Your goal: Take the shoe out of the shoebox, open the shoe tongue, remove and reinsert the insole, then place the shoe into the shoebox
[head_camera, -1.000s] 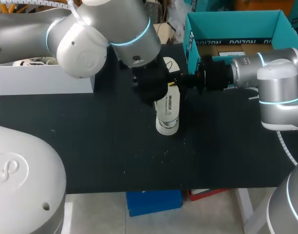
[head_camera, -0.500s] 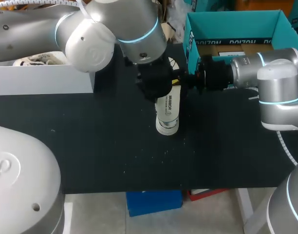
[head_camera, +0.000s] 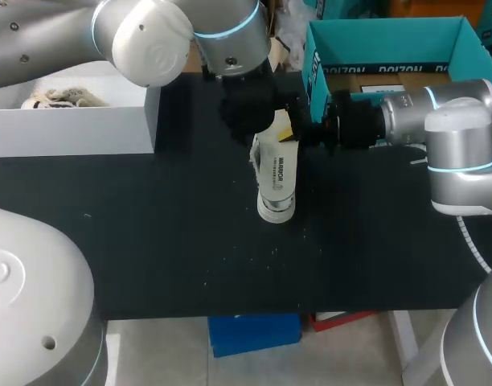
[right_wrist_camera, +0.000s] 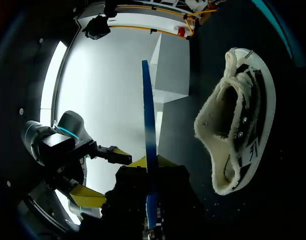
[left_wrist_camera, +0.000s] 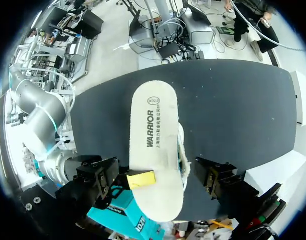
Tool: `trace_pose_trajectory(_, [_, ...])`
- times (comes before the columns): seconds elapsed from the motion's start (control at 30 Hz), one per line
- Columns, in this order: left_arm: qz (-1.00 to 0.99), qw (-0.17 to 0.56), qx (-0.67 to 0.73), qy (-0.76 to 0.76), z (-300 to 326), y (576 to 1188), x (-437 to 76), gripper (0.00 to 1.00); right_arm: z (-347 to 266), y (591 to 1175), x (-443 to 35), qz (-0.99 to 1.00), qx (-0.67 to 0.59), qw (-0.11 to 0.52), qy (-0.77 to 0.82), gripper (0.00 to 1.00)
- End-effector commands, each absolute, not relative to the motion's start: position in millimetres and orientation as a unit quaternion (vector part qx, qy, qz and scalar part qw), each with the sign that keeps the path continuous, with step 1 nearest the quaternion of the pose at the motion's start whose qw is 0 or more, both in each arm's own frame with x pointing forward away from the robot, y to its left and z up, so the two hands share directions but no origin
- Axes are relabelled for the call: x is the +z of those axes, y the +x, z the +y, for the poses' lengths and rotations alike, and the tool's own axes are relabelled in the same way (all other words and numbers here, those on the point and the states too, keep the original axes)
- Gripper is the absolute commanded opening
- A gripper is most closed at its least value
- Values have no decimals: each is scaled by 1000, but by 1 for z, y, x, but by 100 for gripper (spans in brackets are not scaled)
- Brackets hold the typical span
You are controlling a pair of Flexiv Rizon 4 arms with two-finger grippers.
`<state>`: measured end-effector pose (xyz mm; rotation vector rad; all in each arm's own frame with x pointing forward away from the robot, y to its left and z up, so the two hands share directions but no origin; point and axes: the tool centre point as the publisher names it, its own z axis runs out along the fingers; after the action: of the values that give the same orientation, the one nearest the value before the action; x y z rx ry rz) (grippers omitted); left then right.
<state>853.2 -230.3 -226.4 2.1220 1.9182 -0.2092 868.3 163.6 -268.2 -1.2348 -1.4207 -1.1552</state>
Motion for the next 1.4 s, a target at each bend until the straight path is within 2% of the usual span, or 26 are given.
trace_pose_trajectory(0.03, [659,123,-79,738,-234,873,-221,100,164,869,-268,-575,-466,449,-500,0])
trace_pose_trajectory(0.83, [657,85,-53,747,-218,950,-218,100,164,869,-268,-575,-466,449,-500,0])
trace_pose_trajectory(1.13, [659,82,-42,747,-219,953,-218,100,164,869,-268,-575,-466,449,-500,0])
trace_pose_trajectory(1.4, [660,87,-43,745,-215,925,-216,100,164,869,-268,-575,-466,449,-500,0])
